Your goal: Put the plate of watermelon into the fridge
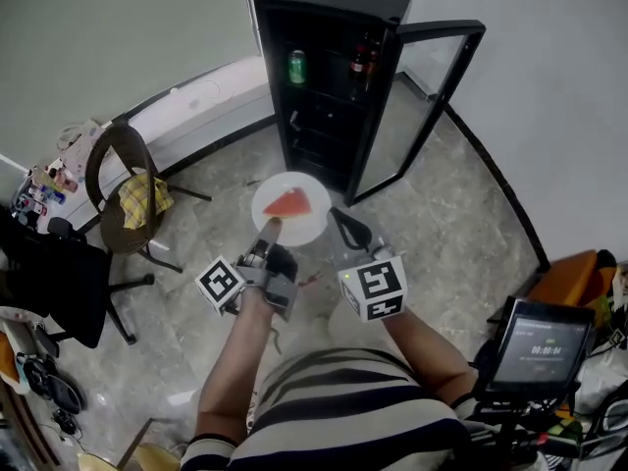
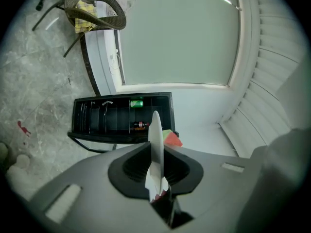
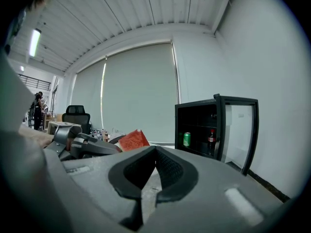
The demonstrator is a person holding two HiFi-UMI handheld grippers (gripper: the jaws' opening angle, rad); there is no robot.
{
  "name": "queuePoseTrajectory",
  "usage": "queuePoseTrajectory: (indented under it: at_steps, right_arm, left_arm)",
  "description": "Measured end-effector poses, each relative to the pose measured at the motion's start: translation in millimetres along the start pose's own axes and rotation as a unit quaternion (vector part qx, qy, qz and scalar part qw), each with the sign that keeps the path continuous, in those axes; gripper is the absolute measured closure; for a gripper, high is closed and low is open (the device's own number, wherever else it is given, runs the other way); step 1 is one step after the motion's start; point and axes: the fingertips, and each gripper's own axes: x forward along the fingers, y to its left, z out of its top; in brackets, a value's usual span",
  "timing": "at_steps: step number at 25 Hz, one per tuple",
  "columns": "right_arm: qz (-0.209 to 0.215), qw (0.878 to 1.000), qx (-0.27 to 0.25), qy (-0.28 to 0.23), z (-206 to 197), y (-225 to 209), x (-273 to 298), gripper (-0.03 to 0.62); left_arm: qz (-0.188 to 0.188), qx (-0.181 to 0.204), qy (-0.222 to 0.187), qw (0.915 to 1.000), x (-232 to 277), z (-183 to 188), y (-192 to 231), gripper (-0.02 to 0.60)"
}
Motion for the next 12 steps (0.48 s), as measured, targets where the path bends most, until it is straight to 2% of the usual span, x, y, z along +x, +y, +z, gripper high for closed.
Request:
queuePoseTrajectory:
  at_steps: [4, 12]
  right_arm:
    - [-0.004, 1.000, 0.003, -0.003, 0.6, -10.4, 5.5, 0.594]
    - [0.011, 1.000, 0.005, -0.005, 10.8, -38.6, 74.9, 0.594]
  left_arm:
    - [-0.007, 0.000, 0.005, 1.0000, 8.2, -5.1, 2.5, 0.555]
    - [-0.002, 0.001, -0.005, 1.0000, 63.2, 34.9, 22.2, 0.555]
